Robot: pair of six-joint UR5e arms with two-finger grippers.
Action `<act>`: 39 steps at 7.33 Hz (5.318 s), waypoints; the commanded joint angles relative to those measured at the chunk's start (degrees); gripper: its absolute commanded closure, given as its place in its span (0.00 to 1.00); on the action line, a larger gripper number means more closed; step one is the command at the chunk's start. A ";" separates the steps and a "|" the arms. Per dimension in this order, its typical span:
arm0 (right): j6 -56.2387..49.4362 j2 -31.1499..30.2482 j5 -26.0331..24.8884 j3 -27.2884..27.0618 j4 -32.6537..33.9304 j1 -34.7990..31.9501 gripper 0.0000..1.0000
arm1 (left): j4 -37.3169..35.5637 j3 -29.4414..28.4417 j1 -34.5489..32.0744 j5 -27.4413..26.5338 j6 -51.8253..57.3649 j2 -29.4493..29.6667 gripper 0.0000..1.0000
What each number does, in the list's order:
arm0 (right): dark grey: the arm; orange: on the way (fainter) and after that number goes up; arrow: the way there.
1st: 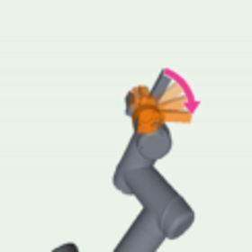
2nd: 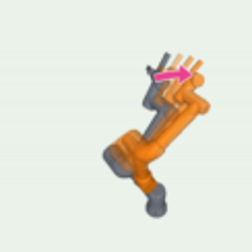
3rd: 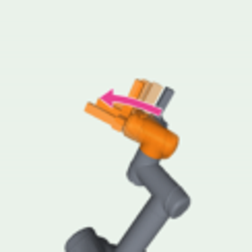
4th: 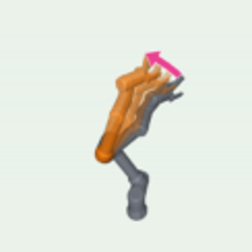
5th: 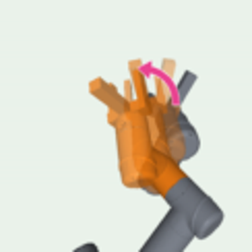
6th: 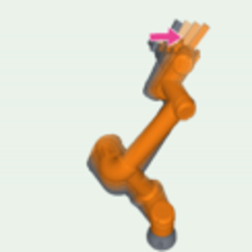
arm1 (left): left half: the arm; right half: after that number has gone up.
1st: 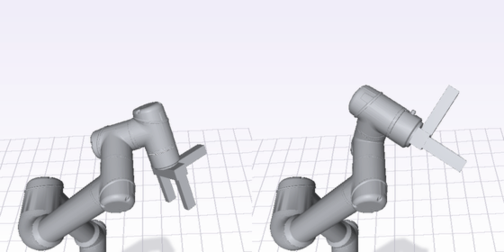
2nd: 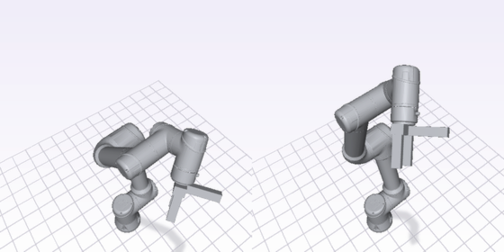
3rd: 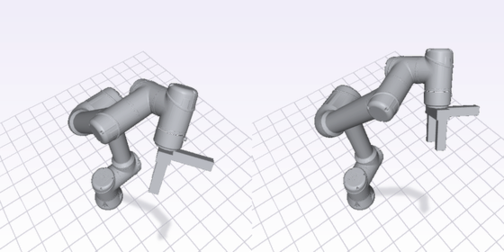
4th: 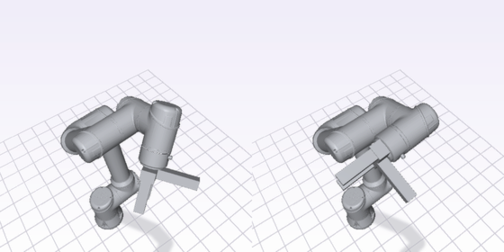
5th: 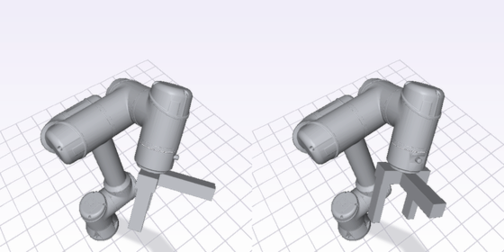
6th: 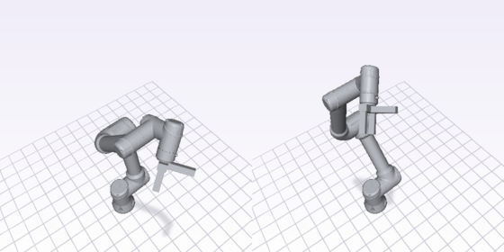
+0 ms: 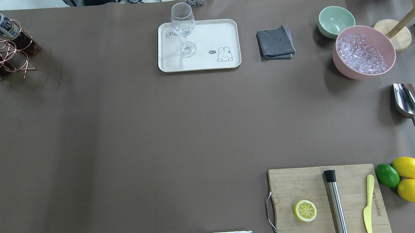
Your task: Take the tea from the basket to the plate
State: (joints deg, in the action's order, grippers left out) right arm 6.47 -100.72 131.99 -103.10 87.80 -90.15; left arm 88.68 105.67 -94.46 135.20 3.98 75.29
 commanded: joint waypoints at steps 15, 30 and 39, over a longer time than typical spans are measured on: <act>18.82 23.19 -7.57 18.27 -91.33 32.01 0.00 | 29.53 -32.09 5.77 -5.29 -106.71 39.04 0.05; 23.94 34.54 -10.96 18.90 -104.59 41.72 0.00 | -14.52 15.36 41.50 -23.48 -149.99 50.41 1.00; 23.94 35.77 -11.14 18.99 -104.59 41.64 0.00 | -28.74 9.21 60.17 -34.04 -168.25 68.14 1.00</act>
State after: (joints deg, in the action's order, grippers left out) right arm 30.46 -64.98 120.85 -84.12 -16.79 -48.52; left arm 59.96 114.60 -35.56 101.46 -163.61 143.51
